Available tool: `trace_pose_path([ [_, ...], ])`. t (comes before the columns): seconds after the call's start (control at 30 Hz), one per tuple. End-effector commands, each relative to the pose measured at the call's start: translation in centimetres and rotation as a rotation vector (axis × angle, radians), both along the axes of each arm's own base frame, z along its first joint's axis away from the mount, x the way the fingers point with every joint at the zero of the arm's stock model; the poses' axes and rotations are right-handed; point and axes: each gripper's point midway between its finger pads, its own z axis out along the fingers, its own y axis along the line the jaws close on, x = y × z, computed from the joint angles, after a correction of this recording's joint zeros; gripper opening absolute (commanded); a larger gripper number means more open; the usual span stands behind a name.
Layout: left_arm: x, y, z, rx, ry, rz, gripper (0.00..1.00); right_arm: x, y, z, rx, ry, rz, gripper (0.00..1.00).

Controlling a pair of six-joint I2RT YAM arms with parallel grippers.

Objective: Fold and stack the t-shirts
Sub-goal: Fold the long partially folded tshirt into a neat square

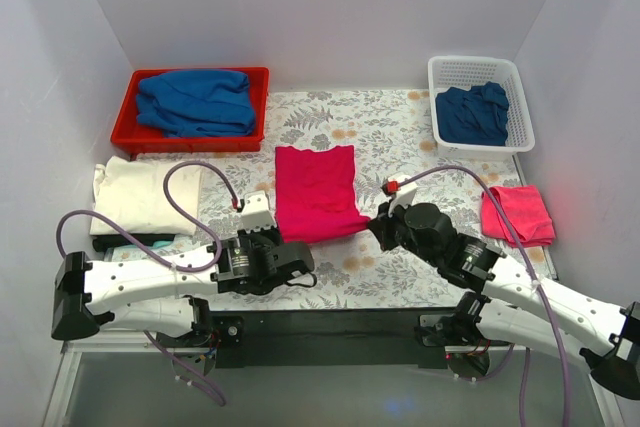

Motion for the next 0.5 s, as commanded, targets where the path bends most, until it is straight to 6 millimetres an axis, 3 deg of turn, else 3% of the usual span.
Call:
trace_pose_path([
  [0.0, 2.1, 0.8, 2.3, -0.237, -0.130, 0.251, 0.00, 3.0, 0.4, 4.8, 0.008, -0.154, -0.070, 0.01],
  [0.2, 4.8, 1.2, 2.8, -0.263, -0.198, 0.302, 0.00, 5.6, 1.3, 6.4, -0.015, -0.215, -0.098, 0.01],
  [0.47, 11.5, 0.5, 3.7, -0.296, -0.234, 0.235, 0.00, 9.0, 1.7, 6.9, -0.014, -0.249, -0.138, 0.01],
])
